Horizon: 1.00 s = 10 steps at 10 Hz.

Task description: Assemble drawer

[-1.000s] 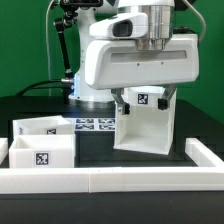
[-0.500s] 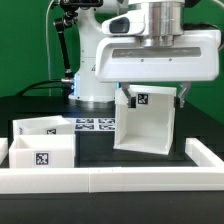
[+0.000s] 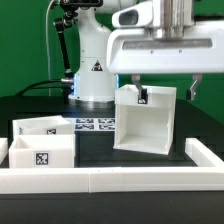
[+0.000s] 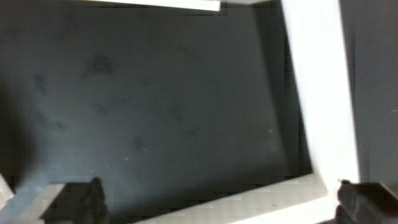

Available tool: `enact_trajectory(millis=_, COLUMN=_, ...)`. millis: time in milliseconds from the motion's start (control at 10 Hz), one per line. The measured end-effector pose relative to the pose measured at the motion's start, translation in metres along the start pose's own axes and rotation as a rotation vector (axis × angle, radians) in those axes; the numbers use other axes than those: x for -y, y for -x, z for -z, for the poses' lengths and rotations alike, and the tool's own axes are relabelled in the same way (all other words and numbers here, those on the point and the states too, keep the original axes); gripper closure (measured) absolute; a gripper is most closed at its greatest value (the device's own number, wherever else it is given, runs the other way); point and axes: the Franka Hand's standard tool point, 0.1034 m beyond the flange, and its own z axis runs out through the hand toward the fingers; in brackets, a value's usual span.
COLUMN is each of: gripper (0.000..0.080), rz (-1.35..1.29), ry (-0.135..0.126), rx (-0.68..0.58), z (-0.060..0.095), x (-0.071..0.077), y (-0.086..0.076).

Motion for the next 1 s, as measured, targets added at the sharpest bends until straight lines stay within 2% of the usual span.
enact_trajectory(millis=300, gripper=0.0150, rz=-0.039, ry=0.004, rx=0.001, z=0.008, x=0.004, y=0.037)
enact_trajectory(millis=500, gripper=0.0150, rz=-0.044, ry=0.012, rx=0.008, z=0.005, x=0.006, y=0.060)
enact_trajectory(millis=600, gripper=0.0150, rz=-0.048, ry=0.011, rx=0.019, z=0.001, x=0.008, y=0.065)
enact_trajectory(millis=900, gripper=0.0150, rz=-0.061, ry=0.006, rx=0.023, z=-0.001, x=0.008, y=0.065)
enact_trajectory(millis=1000, gripper=0.0150, rz=-0.088, ry=-0.004, rx=0.027, z=-0.008, x=0.009, y=0.065)
